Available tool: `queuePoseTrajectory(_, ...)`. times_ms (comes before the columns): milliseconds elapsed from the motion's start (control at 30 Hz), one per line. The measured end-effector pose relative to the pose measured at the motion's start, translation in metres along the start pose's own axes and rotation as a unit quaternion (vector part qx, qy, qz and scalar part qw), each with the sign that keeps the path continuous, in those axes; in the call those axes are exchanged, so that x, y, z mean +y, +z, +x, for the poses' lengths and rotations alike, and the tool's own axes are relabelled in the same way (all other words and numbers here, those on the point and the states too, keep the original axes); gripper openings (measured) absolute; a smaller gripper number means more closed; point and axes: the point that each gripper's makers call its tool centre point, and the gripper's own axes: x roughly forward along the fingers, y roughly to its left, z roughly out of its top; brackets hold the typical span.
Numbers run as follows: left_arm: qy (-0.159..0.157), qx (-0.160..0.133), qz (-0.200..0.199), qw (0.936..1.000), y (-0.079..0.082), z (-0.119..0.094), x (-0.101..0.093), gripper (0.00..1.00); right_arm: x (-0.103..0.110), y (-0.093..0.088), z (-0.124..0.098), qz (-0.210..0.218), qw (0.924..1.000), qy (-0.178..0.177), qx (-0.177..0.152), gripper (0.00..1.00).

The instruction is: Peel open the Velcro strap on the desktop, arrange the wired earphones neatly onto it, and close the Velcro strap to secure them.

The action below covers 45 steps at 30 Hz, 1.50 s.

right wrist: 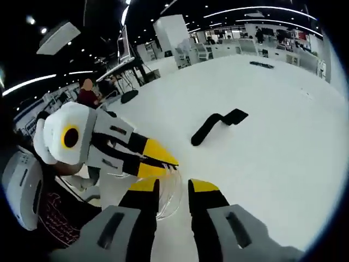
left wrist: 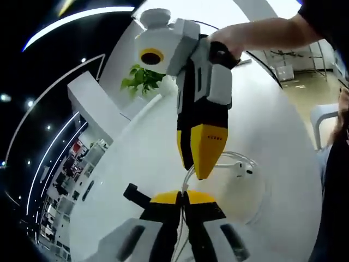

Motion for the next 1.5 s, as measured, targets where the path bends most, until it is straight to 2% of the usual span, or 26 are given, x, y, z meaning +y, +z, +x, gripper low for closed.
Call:
queuePoseTrajectory(133, 0.004, 0.003, 0.004, 1.0, 0.0, 0.001, 0.001, 0.07, -0.003, -0.004, 0.005, -0.021, 0.9995, -0.014, 0.016, 0.21)
queuePoseTrajectory(367, 0.004, 0.004, 0.005, 1.0, 0.001, 0.001, 0.001, 0.07, -0.002, -0.005, 0.011, -0.039, 0.9988, -0.018, 0.022, 0.07)
queuePoseTrajectory(500, 0.002, 0.003, 0.0, 1.0, 0.0, 0.0, 0.0, 0.07, -0.001, -0.004, 0.012, -0.058, 0.9975, -0.031, 0.025, 0.05)
queuePoseTrajectory(633, -0.007, -0.001, -0.018, 0.9998, 0.0, -0.001, -0.002, 0.08, -0.001, -0.003, 0.012, -0.077, 0.9962, -0.034, 0.025, 0.05)
queuePoseTrajectory(800, -0.03, -0.017, -0.065, 0.9973, 0.005, -0.003, -0.003, 0.19, -0.002, 0.001, 0.012, -0.105, 0.993, -0.043, 0.032, 0.05)
queuePoseTrajectory(867, -0.035, -0.018, -0.066, 0.997, 0.007, -0.004, 0.0, 0.2, -0.002, 0.003, 0.012, -0.114, 0.9921, -0.044, 0.032, 0.05)
queuePoseTrajectory(1067, -0.032, -0.001, -0.062, 0.9976, 0.007, -0.002, 0.012, 0.21, -0.007, 0.011, 0.008, -0.129, 0.9899, -0.052, 0.027, 0.05)
queuePoseTrajectory(1167, -0.054, 0.018, -0.037, 0.9977, 0.006, 0.005, 0.01, 0.21, -0.006, 0.016, 0.007, -0.143, 0.9878, -0.057, 0.024, 0.05)
queuePoseTrajectory(1300, -0.051, 0.058, 0.01, 0.997, -0.001, 0.01, 0.015, 0.12, -0.012, 0.021, 0.003, -0.164, 0.9824, -0.087, 0.022, 0.05)
queuePoseTrajectory(1367, -0.046, 0.056, 0.004, 0.9974, 0.0, 0.011, 0.019, 0.07, -0.012, 0.022, 0.001, -0.167, 0.9816, -0.091, 0.018, 0.05)
queuePoseTrajectory(1500, -0.047, 0.049, -0.013, 0.9976, 0.001, 0.013, 0.021, 0.06, -0.012, 0.024, 0.0, -0.171, 0.9809, -0.093, 0.011, 0.05)
